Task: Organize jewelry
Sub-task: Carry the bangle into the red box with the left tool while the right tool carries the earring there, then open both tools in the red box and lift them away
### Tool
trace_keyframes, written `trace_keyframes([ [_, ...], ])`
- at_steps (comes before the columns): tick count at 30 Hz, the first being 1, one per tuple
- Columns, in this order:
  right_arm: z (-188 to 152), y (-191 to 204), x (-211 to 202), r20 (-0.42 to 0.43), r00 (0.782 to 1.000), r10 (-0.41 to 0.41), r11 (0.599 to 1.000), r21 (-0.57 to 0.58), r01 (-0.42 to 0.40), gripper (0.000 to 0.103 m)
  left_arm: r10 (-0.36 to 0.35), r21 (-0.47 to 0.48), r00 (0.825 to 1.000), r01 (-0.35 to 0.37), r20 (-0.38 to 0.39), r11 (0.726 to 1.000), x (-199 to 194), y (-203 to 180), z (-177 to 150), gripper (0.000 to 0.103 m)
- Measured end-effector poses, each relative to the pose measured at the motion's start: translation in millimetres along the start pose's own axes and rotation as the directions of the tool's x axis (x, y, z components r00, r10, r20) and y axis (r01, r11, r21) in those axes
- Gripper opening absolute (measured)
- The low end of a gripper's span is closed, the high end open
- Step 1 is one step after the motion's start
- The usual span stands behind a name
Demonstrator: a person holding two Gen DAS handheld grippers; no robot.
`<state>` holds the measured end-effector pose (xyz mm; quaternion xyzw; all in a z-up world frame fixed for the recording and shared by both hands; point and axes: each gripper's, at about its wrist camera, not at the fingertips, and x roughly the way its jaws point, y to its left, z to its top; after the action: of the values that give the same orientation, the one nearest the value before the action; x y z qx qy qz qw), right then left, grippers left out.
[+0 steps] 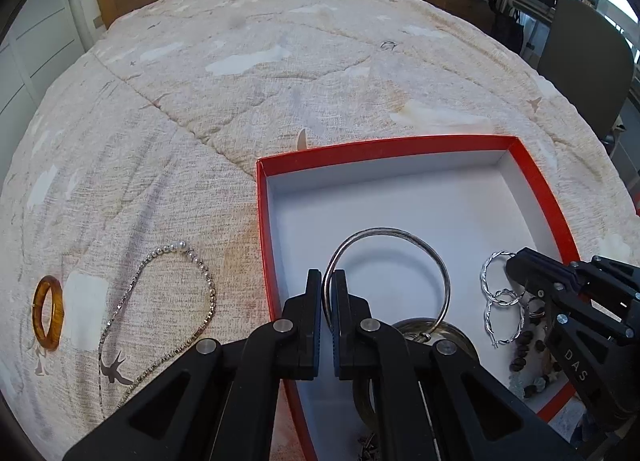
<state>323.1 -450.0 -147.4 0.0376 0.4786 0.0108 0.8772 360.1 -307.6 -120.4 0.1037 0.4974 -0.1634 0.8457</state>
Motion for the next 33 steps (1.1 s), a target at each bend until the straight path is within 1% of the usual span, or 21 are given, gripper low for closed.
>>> trace_keyframes([
  [4,0,2,2,0.001,1.000,-0.018,1.000,-0.018,0.018,0.007,0.014,-0.003,1.000,-0.014,-0.002,1.000,2,-1,1,0.007],
  [8,1,0,0,0.004,1.000,-0.016,1.000,-0.012,0.016,0.007,0.016,-0.002,1.000,-0.016,-0.003,1.000,2,-2,2,0.007],
  [9,1,-1,-2,0.005,1.000,-0.016,1.000,-0.005,0.016,0.011,0.010,-0.004,1.000,-0.010,-0.002,1.000,1,-1,2,0.007],
  [10,1,-2,-4,0.008,1.000,-0.016,1.000,0.003,0.016,0.016,0.005,-0.007,1.000,-0.005,-0.002,1.000,0,0,2,0.008],
  [11,0,-3,-7,0.012,1.000,-0.016,1.000,0.010,0.016,0.019,0.003,-0.010,1.000,-0.003,0.000,1.000,-2,1,1,0.009],
  [13,-2,-5,-13,0.019,1.000,-0.016,1.000,0.023,0.016,0.022,-0.007,-0.012,1.000,0.007,0.004,1.000,-6,2,0,0.011],
  [15,-3,-6,-19,0.025,1.000,-0.018,0.999,0.030,0.017,0.023,-0.007,-0.006,1.000,0.007,0.011,1.000,-12,1,-1,0.012],
  [21,-8,-7,-44,0.045,0.999,-0.020,0.998,0.059,0.018,0.023,-0.019,0.004,0.998,0.019,0.053,1.000,-43,2,-8,0.021],
  [24,-13,-5,-61,0.055,0.998,-0.022,0.997,0.072,0.018,0.023,-0.017,-0.005,0.997,0.017,0.078,1.000,-62,6,-16,0.021],
  [28,-21,2,-84,0.069,0.997,-0.022,0.996,0.084,0.016,0.023,-0.021,0.011,0.993,0.020,0.113,1.000,-92,9,-30,0.021],
  [33,-35,19,-117,0.091,0.996,-0.010,0.996,0.087,0.002,0.023,0.001,0.005,0.990,-0.002,0.141,1.000,-131,17,-51,0.021],
])
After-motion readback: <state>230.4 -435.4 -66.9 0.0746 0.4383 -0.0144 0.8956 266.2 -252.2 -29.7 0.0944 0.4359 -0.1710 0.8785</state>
